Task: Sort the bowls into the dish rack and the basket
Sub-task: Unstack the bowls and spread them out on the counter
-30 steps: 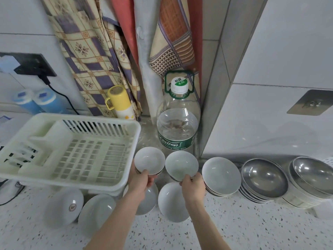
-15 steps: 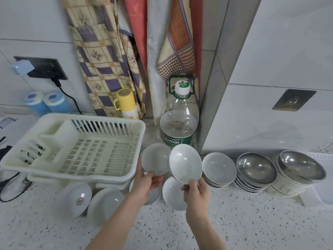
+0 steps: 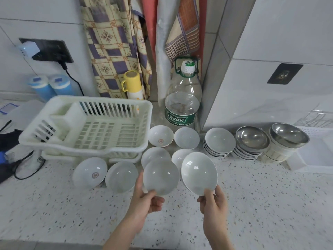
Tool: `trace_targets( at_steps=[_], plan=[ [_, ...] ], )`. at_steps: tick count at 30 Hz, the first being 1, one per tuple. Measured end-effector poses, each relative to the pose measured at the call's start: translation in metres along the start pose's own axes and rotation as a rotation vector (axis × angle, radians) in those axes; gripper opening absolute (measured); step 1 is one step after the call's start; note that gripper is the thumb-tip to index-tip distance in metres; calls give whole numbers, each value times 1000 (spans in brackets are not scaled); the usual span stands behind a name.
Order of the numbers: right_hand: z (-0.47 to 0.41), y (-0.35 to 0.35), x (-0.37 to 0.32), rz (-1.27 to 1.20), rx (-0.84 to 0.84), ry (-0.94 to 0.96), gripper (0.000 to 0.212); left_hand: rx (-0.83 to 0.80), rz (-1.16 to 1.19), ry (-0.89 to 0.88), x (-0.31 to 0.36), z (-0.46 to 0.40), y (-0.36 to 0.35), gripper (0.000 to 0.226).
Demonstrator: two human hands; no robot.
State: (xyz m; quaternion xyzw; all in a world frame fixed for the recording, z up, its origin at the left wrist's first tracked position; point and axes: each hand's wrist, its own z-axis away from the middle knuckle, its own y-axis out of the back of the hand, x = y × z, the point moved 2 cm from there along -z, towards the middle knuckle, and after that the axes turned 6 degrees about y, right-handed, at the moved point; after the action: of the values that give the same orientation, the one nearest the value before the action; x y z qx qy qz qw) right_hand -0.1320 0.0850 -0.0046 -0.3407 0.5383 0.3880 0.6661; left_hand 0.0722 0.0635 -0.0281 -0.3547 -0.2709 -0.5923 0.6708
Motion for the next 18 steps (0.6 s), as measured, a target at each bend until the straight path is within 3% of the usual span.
trace_targets(
  at_steps=[7,18],
  plan=[
    [35,9,38,132,38,-101,29,45,-24,79,-43,20,29,74],
    [31,6,63,260,17,-164,38,75,-4,107,-53,12,42,73]
  ],
)
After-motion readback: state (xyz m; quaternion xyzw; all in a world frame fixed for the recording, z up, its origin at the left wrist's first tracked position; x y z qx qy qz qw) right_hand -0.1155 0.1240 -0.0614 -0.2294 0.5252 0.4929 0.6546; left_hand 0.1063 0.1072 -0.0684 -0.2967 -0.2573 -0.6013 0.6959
